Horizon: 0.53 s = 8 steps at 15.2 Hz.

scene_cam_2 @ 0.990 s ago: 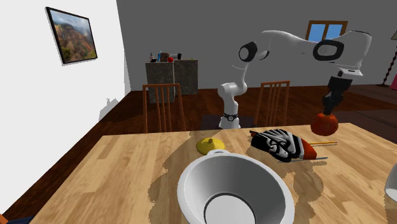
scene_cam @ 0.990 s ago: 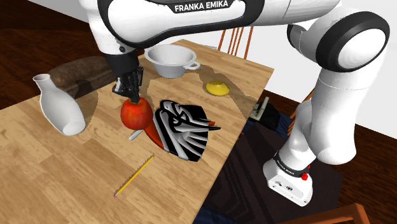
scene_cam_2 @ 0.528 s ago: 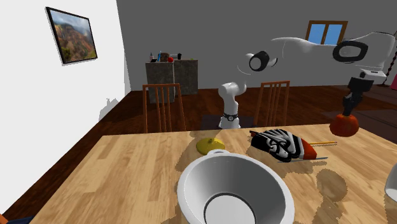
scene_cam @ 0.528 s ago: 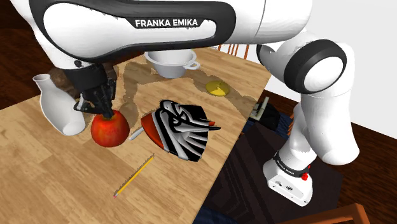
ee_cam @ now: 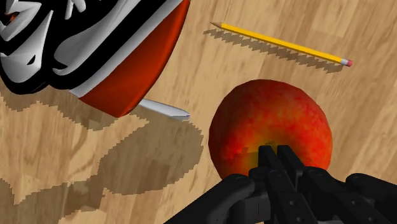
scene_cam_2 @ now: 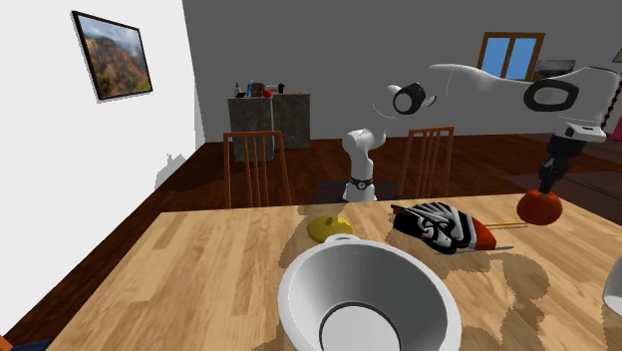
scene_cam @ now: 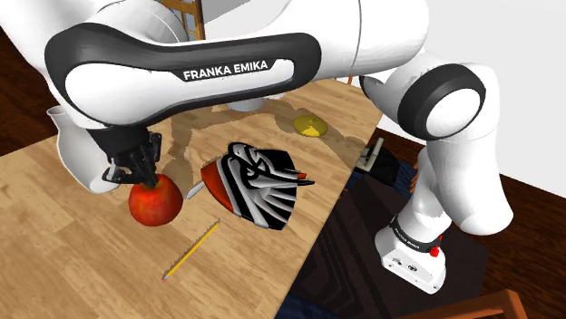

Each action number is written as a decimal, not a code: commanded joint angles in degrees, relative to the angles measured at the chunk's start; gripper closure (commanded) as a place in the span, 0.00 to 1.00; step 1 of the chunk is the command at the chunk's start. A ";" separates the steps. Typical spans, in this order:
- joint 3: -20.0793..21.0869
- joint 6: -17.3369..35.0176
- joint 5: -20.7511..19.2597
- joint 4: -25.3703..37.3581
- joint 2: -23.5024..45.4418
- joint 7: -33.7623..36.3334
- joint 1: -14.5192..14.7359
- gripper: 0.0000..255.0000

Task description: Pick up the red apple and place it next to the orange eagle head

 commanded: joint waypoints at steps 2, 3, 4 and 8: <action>0.02 2.59 0.02 -3.06 -0.49 0.29 -0.19 1.00; 0.02 3.39 0.01 -3.91 -0.54 0.36 -0.25 1.00; 0.01 4.17 0.00 -4.73 -0.57 0.43 -0.30 1.00; -0.02 7.19 -0.09 -7.72 -0.51 0.72 -0.48 1.00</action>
